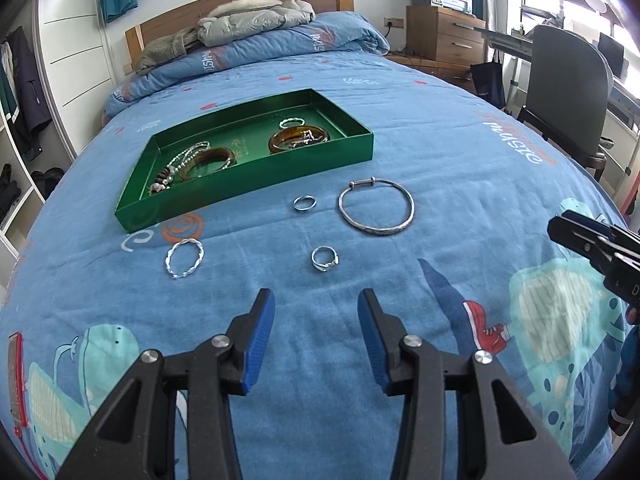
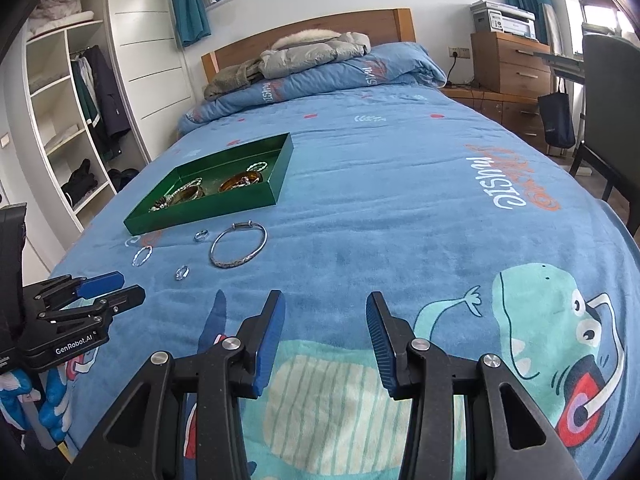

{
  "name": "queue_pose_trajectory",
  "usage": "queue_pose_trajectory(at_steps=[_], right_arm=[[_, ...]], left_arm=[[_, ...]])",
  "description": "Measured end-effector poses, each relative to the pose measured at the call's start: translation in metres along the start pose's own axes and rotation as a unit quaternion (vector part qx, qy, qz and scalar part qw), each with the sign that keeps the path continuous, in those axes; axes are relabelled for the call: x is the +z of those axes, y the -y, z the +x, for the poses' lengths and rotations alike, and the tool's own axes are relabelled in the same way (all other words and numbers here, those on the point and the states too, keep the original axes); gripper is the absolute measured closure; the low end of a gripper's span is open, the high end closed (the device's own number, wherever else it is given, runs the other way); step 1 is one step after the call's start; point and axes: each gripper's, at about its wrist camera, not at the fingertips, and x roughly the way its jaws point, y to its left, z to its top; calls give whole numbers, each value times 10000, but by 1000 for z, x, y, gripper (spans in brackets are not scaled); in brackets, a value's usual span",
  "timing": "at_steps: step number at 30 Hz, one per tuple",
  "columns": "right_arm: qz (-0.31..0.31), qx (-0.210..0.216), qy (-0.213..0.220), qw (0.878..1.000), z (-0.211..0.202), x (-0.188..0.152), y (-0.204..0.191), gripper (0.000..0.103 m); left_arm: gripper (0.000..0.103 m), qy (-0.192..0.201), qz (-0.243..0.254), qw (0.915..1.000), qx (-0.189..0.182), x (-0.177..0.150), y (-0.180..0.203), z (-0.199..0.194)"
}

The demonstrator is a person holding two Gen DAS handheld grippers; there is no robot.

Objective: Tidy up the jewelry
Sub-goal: 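Grasp the silver stone ring with the left gripper while the right gripper grasps the large silver bangle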

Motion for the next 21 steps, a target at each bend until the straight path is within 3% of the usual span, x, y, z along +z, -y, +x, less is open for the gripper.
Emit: queue_pose_trajectory(at_steps=[21], right_arm=[[-241,440,-71,9987,57,26,-25,61]], left_arm=[[62,-109,-293,9984,-465,6,-18,34]])
